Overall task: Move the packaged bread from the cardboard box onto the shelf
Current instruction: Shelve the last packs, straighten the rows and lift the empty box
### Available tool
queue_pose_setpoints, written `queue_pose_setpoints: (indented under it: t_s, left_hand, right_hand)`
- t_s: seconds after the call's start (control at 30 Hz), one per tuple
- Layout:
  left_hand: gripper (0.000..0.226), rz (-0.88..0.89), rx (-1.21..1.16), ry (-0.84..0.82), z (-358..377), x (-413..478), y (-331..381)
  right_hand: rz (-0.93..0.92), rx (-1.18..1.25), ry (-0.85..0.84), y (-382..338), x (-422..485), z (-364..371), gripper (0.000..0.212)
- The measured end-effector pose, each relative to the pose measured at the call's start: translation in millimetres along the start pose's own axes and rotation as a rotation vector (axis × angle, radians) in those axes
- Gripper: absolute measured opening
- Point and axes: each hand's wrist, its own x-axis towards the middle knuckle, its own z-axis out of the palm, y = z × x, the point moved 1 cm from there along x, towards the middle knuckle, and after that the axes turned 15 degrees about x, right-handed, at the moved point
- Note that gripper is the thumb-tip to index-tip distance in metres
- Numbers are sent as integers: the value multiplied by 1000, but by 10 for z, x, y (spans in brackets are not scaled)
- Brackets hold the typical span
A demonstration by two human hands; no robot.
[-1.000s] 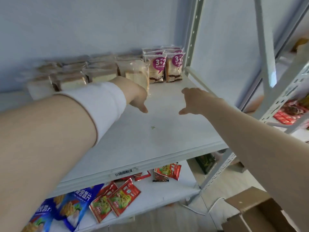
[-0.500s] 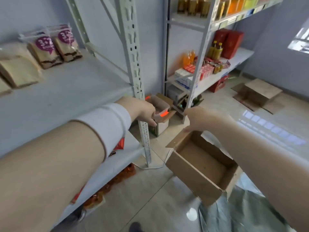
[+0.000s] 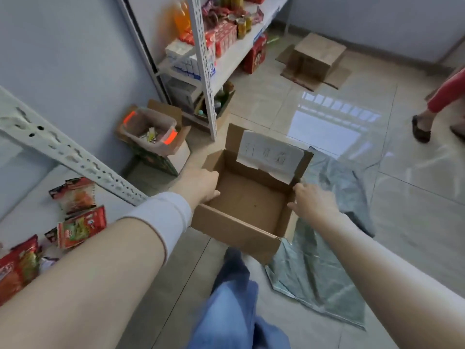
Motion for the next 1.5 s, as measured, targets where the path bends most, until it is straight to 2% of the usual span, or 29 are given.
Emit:
queue_pose_setpoints:
  t_s: [0.1, 0.2, 0.3, 0.43, 0.5, 0.6, 0.77, 0.87, 1.1, 1.27, 1.5]
  left_hand:
    - [38, 15, -132, 22, 409, 467, 46]
    - [44, 39, -206, -39, 852, 840, 115]
    - [48, 39, -249, -125, 1247, 1162, 170]
    - [64, -77, -501, -154, 1813, 1754, 249]
    - [70, -208, -573, -130, 2117, 2112, 220]
    - [67, -391, -744, -71, 2506, 2656, 148]
    - [53, -434, -996, -40, 2934, 3053, 229]
    - [51, -454, -1010, -19, 3008, 3049, 262]
    - [44, -503, -1024, 24, 2866, 2667, 272]
    - [46, -602, -1110, 3, 2614, 1917, 299]
    - [47, -841, -1156, 1, 2251, 497, 528]
  right_hand:
    - [122, 77, -47, 243, 172, 457, 40]
    - [277, 136, -167, 480, 275, 904, 47]
    - [474, 302, -231, 670, 367, 1295, 51]
    - [635, 536, -197, 935, 799, 1917, 58]
    - [692, 643, -139, 1080, 1105, 2226, 61]
    - [721, 790, 46, 1266, 1570, 2609, 59]
    - [803, 936, 259, 1372, 1850, 3012, 46]
    - [842, 947, 338, 1366, 1844, 3054, 39]
    - [811, 935, 346, 1292, 1696, 2814, 39]
    - [750, 913, 335, 1198, 1300, 2331, 42]
    - [533, 894, 204, 1156, 647, 1626, 45]
